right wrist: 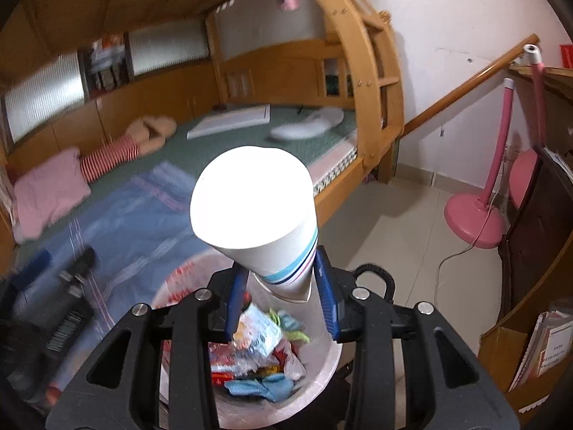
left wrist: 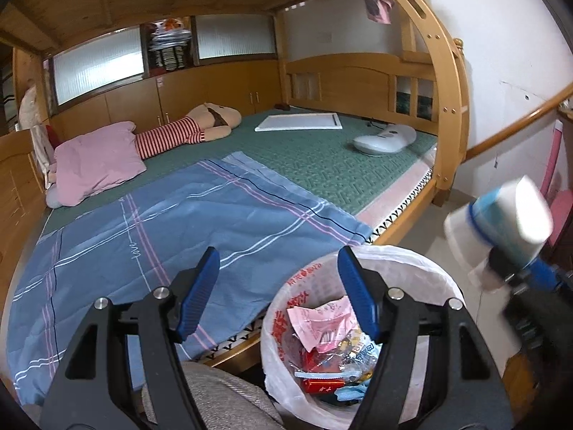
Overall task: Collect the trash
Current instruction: 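Open the right tool to drop the paper cup into the wastebasket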
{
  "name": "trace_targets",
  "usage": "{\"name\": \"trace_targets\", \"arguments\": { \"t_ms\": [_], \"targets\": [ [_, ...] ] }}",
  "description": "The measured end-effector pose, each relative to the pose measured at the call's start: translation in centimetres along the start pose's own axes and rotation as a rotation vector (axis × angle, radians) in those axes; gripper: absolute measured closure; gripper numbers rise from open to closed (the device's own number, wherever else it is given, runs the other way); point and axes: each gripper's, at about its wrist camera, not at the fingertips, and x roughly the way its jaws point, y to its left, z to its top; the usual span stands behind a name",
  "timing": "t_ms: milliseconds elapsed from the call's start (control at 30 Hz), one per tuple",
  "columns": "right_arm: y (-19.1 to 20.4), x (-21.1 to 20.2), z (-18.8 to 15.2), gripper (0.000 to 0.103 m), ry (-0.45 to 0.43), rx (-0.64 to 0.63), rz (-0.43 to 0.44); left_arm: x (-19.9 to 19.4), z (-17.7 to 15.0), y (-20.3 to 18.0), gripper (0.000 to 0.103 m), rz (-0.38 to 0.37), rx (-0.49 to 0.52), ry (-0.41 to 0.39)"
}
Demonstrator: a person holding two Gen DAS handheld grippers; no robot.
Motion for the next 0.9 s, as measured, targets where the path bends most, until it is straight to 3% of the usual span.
{"name": "trace_targets", "arguments": {
  "t_ms": [100,133,167,433,700,900],
  "targets": [
    [1.0,2.1,-0.8,0.055,0.076,-0.029,-0.002,-0.5,0.2,0.6,0.032,0.011,-0.012,-0.012],
    [1.3,2.6,-1.1,0.038,0.092,-0.035,-0.003,-0.8,0.3,0.8,0.031,0.012,-0.017,-0.016],
    [1.6,3.4,-1.4,0.027,0.114,-0.049,-0.008,-1.0,0.4,1.1,0.03,0.015,-0.023,-0.021],
    [1.7,3.6,-1.9,0.023,0.105,-0.067,-0.044,-2.6,1.0,1.6,0.019,0.025,-0.03,-0.065],
    [1.2,0.0,-0.3,0.02,-0.022,-0.026,-0.036,-5.4,2.1,2.1,0.005,0.021,-0.034,-0.129],
    [0.8,-3.0,0.8,0.016,-0.096,0.008,-0.032,-7.7,3.0,2.3,0.003,-0.002,-0.013,-0.174]
  ]
}}
